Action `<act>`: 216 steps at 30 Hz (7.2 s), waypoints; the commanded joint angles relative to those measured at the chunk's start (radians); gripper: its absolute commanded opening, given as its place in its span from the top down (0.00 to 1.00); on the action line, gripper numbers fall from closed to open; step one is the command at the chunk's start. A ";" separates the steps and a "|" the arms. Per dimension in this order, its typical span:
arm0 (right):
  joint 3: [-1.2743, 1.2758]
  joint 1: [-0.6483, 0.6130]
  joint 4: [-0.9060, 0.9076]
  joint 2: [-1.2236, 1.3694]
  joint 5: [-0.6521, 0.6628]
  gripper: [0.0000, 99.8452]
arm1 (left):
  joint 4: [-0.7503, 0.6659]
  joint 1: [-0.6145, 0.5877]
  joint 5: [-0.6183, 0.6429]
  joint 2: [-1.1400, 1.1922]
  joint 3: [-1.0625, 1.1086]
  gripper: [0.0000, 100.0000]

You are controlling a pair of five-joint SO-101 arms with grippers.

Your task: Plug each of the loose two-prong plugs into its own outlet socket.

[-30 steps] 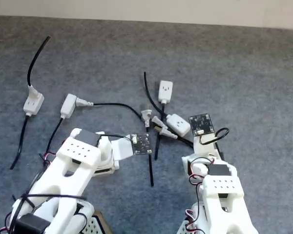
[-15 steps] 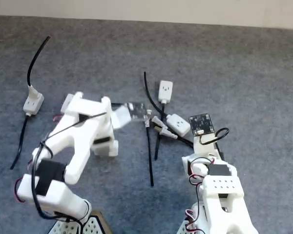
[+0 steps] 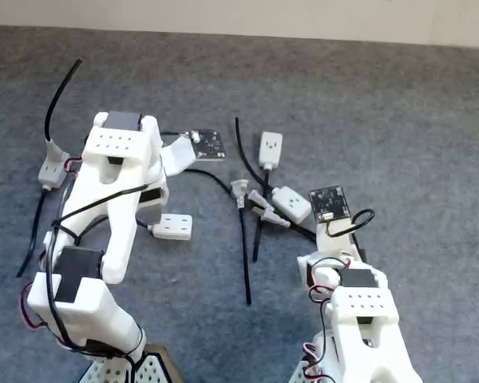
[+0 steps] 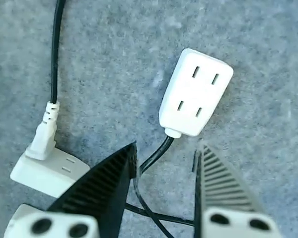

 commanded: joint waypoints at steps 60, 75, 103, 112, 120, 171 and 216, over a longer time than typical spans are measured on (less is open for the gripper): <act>-0.002 -0.007 -0.016 -0.021 0.003 0.67 | -0.032 0.265 0.058 -0.358 0.561 0.72; -0.199 -0.082 0.168 -0.010 0.075 0.67 | -0.031 -0.016 0.459 -0.360 0.145 0.79; -0.858 -0.306 0.283 0.725 0.569 0.71 | -0.784 -1.020 0.175 -0.093 0.395 0.79; -0.888 -0.262 0.176 0.892 0.632 0.71 | -0.786 -1.038 0.170 -0.064 0.395 0.79; -0.877 -0.311 0.163 0.934 0.700 0.82 | -0.786 -1.038 0.146 -0.056 0.397 0.79; -0.651 -0.789 0.374 0.634 0.374 0.99 | -0.781 -1.046 0.147 -0.058 0.404 0.79; -0.553 -0.685 0.297 0.670 0.376 0.88 | -0.781 -1.047 0.144 -0.062 0.404 0.79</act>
